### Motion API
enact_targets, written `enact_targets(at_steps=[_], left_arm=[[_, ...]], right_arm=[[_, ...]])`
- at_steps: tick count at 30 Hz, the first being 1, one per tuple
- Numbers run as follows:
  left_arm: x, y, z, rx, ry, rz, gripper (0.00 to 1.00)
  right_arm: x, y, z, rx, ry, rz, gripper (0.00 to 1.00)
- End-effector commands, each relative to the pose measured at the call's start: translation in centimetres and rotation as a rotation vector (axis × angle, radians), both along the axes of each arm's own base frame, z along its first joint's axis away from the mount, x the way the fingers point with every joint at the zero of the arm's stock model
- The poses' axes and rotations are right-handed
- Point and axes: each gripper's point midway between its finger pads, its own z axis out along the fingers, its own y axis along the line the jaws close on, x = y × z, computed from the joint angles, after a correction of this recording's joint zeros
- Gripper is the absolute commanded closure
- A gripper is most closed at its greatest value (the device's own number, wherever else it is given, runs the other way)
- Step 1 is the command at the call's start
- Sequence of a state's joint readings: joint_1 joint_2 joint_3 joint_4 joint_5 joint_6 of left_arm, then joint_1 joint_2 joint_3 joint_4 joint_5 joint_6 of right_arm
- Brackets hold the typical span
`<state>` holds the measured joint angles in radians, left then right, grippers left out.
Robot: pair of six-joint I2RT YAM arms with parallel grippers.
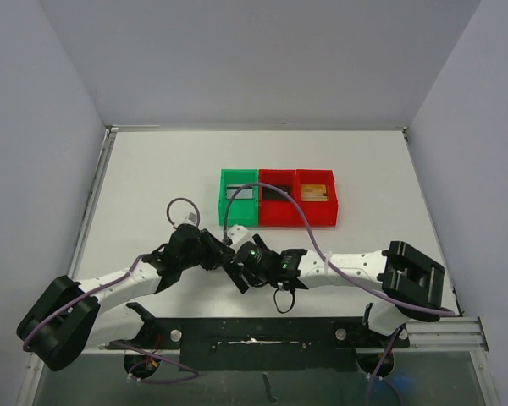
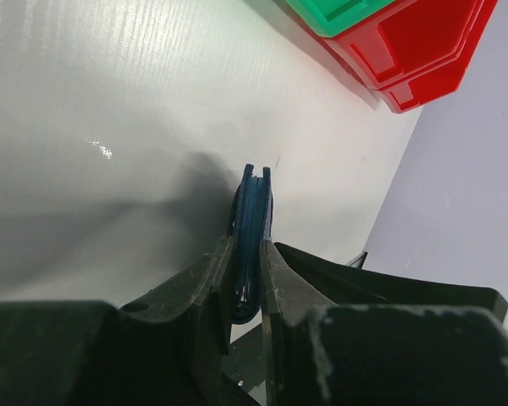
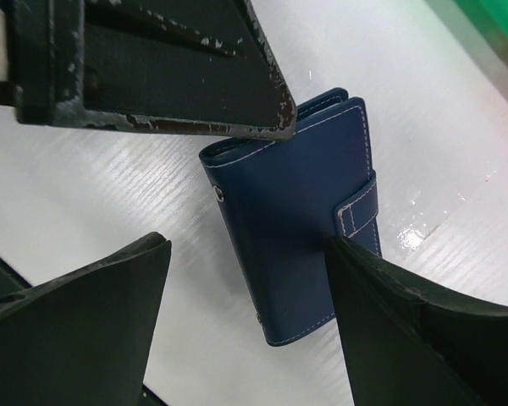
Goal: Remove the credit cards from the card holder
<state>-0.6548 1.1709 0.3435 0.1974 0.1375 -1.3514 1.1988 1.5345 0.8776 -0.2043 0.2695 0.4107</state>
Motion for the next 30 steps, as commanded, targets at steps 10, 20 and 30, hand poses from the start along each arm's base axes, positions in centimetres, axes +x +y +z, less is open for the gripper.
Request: enact_targets(at_steps=[10, 20, 30], left_arm=[[1.5, -0.9, 3.9, -0.066, -0.088, 0.020, 0.85], [2.3, 0.1, 6.0, -0.023, -0.148, 0.058, 0.43], [2.7, 2.1, 7.5, 0.032, -0.206, 0.124, 0.27]], right_arm=[[2.7, -1.1, 0.2, -0.115, -0.139, -0.185, 0.61], [2.0, 0.8, 3.4, 0.208, 0.067, -0.122, 0.84], [1.5, -1.0, 5.4, 0.673, 0.395, -0.129, 0.81]])
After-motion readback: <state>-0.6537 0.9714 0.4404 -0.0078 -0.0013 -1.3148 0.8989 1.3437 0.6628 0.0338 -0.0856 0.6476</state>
